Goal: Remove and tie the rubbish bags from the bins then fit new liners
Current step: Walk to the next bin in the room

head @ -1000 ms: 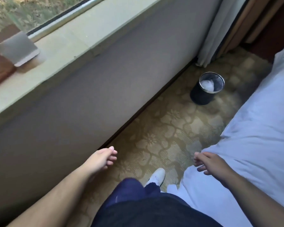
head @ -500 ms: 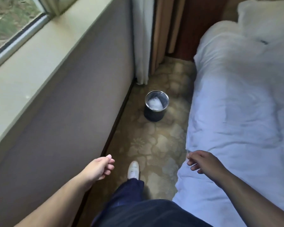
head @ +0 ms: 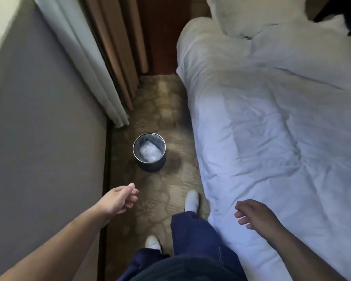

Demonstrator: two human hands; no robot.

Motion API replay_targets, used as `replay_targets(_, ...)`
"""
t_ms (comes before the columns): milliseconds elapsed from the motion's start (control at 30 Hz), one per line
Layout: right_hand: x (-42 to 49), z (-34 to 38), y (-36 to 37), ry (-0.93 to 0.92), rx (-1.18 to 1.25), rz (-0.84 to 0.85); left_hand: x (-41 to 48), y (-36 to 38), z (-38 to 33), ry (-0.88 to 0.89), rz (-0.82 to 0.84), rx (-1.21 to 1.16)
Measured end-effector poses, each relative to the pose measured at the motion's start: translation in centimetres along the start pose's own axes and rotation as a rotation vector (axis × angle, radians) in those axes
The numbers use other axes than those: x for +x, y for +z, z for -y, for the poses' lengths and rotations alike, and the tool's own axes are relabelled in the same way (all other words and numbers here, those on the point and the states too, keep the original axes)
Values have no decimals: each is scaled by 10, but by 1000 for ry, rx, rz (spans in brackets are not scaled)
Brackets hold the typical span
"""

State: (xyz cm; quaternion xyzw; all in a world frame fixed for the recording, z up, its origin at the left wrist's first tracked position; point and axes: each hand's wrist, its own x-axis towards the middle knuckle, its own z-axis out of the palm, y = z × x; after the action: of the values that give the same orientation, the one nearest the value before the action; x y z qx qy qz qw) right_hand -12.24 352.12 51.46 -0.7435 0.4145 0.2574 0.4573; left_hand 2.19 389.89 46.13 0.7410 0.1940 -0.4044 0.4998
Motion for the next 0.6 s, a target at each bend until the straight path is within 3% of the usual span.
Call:
replay_targets(333,143,139,-53,-27,-185,161,68,6,-91,-26,-155,-173)
replay_targets(600,206,274,-31,-203,-437,299,83,-8,-85,-127,-290,-398)
